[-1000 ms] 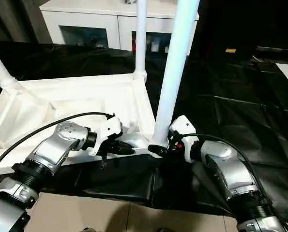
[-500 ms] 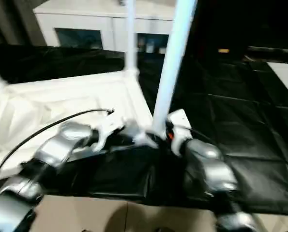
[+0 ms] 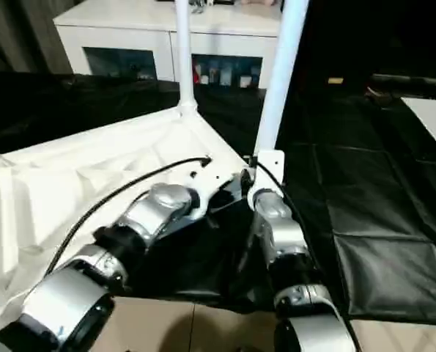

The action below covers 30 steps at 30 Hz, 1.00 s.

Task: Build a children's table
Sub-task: Rotate leg to tighten

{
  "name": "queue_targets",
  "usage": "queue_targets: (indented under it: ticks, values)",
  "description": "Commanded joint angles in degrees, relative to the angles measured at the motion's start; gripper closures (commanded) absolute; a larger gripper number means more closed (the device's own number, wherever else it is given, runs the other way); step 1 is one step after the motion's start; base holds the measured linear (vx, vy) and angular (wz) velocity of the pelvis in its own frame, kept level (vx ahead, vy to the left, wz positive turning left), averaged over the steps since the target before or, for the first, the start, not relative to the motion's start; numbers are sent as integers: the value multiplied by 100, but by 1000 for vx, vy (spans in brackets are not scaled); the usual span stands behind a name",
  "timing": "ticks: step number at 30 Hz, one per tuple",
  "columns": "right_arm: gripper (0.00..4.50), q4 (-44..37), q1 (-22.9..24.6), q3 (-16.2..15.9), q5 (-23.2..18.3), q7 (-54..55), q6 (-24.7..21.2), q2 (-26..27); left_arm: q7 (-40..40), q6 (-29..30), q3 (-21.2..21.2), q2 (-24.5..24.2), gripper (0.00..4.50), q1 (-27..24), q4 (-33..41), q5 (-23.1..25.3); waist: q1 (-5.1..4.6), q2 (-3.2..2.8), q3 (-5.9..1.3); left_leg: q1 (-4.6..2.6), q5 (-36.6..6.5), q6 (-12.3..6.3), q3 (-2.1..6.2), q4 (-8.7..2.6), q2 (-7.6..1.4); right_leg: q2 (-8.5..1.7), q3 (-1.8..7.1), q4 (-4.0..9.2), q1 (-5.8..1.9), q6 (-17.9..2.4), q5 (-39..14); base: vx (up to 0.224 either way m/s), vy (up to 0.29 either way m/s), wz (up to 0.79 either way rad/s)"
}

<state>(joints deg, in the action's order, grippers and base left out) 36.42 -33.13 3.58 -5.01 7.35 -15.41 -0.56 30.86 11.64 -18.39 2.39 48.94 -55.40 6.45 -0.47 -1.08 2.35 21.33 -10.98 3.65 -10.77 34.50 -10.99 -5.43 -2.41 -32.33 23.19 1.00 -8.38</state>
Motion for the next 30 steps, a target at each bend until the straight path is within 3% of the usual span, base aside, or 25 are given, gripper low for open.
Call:
queue_targets:
  ticks: [1,4,5,8,9,13,14,16,18,20,21,24,26,27,30]
  values:
    - [110,-95,198,-166,-6,-283,136,76,-154,-162,105,-92,450,47,-127,50,-32,31,-345,-74,-2143,-110,91,-499,-82,-168,41,485,-162,-805,-2563,0,0,0]
    - [67,-566,337,-232,-31,-606,113,-171,233,-233,138,-271,450,-98,108,-34,-42,34,-364,-22,-1851,-166,90,-513,-101,-170,59,417,-215,-976,-1997,0,0,0]
    - [67,-755,403,-278,-50,-807,49,-291,370,-245,136,-350,450,-160,209,-47,-58,27,-373,-12,-1697,-246,84,-503,-113,-177,72,367,-251,-1155,-1623,0,0,0]
    - [44,-1285,617,-406,-164,-1486,-234,-652,777,-329,80,-582,450,-364,524,-85,-40,31,-407,9,-1309,-437,60,-452,-118,-198,88,311,-289,-1323,-1159,0,0,0]
    - [44,-1628,791,-557,-231,-2024,-338,-937,1065,-426,29,-723,450,-505,742,-130,-21,26,-413,8,-1039,-586,51,-428,-126,-192,84,272,-314,-1470,-800,0,0,0]
    - [44,-2643,1382,-995,-576,-3729,-440,-1911,2059,-707,-184,-1166,450,-915,1369,-287,27,19,-409,-1,-848,-824,31,-400,-163,-189,109,211,-328,-1664,-322,0,0,0]
    - [44,-3034,1637,-1153,-752,-4426,-452,-2348,2591,-740,-270,-1345,450,-1101,1716,-432,41,15,-404,0,-864,-824,32,-406,-168,-196,110,206,-334,-1686,-323,0,0,0]
    - [44,-3223,1771,-1222,-851,-4802,-485,-2587,2902,-722,-337,-1454,450,-1197,1927,-510,67,-2,-391,-17,-938,-835,19,-413,-188,-197,120,206,-307,-1765,-395,0,0,0]
    - [44,-3483,1989,-1391,-954,-5573,-503,-3101,3657,-638,-527,-1714,450,-1354,2381,-698,90,7,-369,-53,-1213,-711,14,-436,-210,-189,121,238,-294,-1721,-776,0,0,0]
    - [44,-3484,1998,-1393,-944,-5651,-496,-3158,3783,-584,-544,-1743,450,-1367,2467,-748,111,14,-330,-72,-1461,-595,-2,-462,-223,-201,135,277,-258,-1633,-1226,0,0,0]
    - [44,-3520,2010,-1362,-976,-5715,-545,-3200,3919,-530,-554,-1775,450,-1382,2574,-807,125,-7,-322,-122,-1634,-483,-18,-467,-224,-190,140,317,-204,-1577,-1524,0,0,0]
    - [44,-3646,2043,-1310,-1120,-5862,-662,-3279,4092,-420,-555,-1832,450,-1381,2747,-885,188,-4,-311,-157,-1750,-304,-27,-487,-229,-185,163,338,-172,-1445,-1775,0,0,0]
    - [44,-3661,2052,-1358,-1102,-5935,-637,-3338,4087,-438,-535,-1828,450,-1346,2714,-863,216,-1,-304,-149,-1797,-244,-24,-495,-222,-179,163,343,-173,-1368,-1869,0,0,0]
    - [44,-3652,2051,-1380,-1078,-5980,-636,-3358,4090,-465,-519,-1826,450,-1325,2685,-834,212,11,-314,-111,-1734,-228,-9,-499,-208,-196,157,341,-206,-1264,-1938,0,0,0]
    - [44,-3641,2050,-1422,-1052,-6046,-642,-3400,4110,-435,-511,-1857,450,-1329,2724,-832,217,19,-323,-102,-1630,-249,-9,-486,-201,-202,157,346,-203,-1220,-1957,0,0,0]
